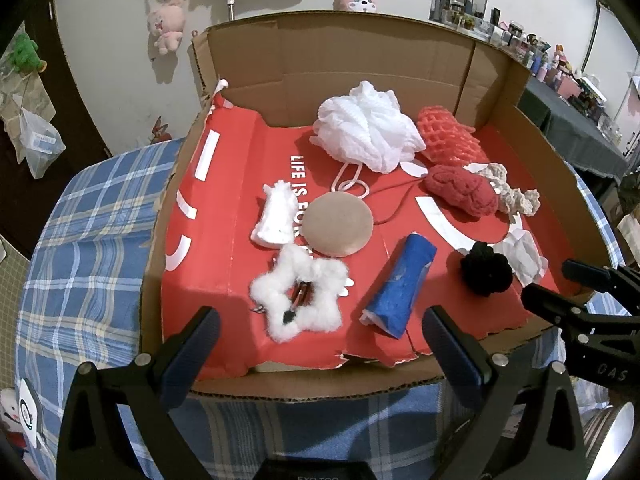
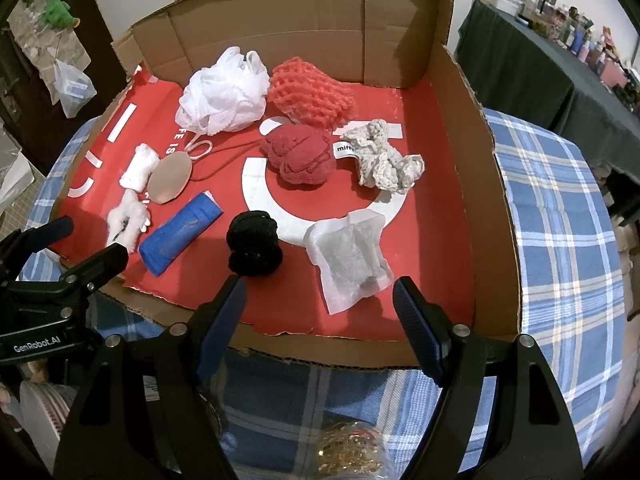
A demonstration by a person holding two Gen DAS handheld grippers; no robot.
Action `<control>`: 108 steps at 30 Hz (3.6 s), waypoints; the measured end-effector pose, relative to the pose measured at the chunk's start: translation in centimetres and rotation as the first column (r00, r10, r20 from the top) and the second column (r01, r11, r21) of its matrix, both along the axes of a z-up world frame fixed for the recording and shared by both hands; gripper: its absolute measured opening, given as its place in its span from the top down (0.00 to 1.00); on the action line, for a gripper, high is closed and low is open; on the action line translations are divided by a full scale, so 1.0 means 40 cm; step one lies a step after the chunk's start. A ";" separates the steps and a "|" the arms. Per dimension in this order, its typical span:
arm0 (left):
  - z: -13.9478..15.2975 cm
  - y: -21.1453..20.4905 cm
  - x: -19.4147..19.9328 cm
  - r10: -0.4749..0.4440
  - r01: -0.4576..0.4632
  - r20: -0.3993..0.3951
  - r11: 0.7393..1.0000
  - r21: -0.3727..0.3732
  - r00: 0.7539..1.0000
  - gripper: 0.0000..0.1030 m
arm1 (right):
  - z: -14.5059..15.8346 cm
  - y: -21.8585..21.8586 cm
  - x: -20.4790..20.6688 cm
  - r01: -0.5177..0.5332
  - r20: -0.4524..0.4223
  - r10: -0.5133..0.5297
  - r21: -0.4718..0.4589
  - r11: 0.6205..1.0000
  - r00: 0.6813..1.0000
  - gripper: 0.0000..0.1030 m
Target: Organize soft objects
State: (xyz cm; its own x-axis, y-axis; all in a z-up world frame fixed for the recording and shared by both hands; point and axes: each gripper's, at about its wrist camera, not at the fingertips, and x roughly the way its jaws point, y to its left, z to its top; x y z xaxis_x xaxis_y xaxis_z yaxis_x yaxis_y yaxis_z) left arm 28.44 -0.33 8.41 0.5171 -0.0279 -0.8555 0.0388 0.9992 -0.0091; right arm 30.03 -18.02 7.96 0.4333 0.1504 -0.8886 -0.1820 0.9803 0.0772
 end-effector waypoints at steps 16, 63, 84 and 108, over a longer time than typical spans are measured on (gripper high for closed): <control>0.000 0.000 0.002 -0.001 0.001 0.001 1.000 -0.001 1.000 0.00 | 0.000 -0.004 0.002 -0.002 -0.002 0.002 0.005 1.000 1.000 0.27; 0.001 0.000 -0.001 -0.003 0.003 0.003 1.000 -0.002 1.000 0.00 | 0.003 -0.004 -0.001 -0.001 0.003 0.001 0.009 1.000 1.000 0.27; 0.291 0.064 -0.368 0.002 0.038 0.383 0.995 -0.097 0.924 0.00 | 0.256 -0.077 -0.248 0.002 0.323 -0.026 0.075 0.997 0.946 0.07; -0.117 -0.028 -0.466 0.020 -0.010 0.149 0.997 -0.070 0.989 0.00 | -0.101 -0.055 -0.480 0.063 0.251 -0.056 -0.020 0.998 0.966 0.04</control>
